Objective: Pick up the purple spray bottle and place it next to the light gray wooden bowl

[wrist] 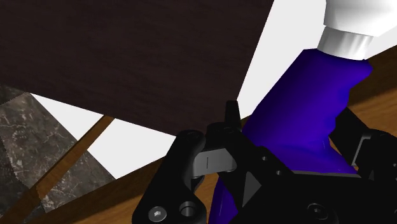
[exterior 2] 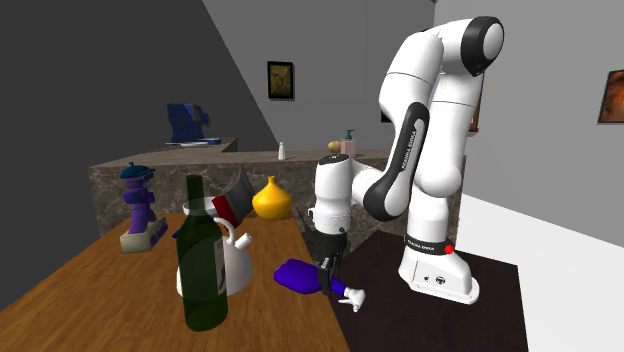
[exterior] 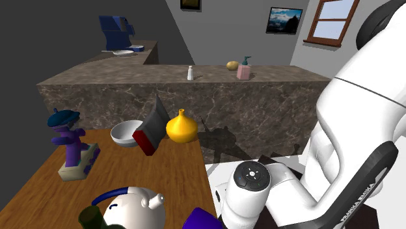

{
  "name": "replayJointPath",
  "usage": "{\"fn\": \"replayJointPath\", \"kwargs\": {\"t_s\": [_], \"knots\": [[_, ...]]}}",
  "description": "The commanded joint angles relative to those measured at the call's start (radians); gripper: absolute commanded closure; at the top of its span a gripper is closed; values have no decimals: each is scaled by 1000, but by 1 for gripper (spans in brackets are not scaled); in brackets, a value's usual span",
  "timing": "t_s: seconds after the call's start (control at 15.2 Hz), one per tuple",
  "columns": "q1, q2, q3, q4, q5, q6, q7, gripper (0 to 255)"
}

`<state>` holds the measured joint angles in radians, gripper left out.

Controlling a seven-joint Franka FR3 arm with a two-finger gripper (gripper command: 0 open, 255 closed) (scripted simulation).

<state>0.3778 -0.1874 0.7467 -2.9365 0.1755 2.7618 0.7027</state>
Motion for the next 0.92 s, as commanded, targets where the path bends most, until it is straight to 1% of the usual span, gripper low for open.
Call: {"fn": "replayJointPath", "kwargs": {"t_s": [0.0, 0.53, 0.66, 0.86], "knots": [[0, 0, 0, 0, 0, 0, 0, 255], [0, 0, 0, 0, 0, 0, 0, 255], [39, -49, -26, 1, 52, -47, -38, 255], [82, -119, -60, 5, 101, -119, -75, 255]]}}
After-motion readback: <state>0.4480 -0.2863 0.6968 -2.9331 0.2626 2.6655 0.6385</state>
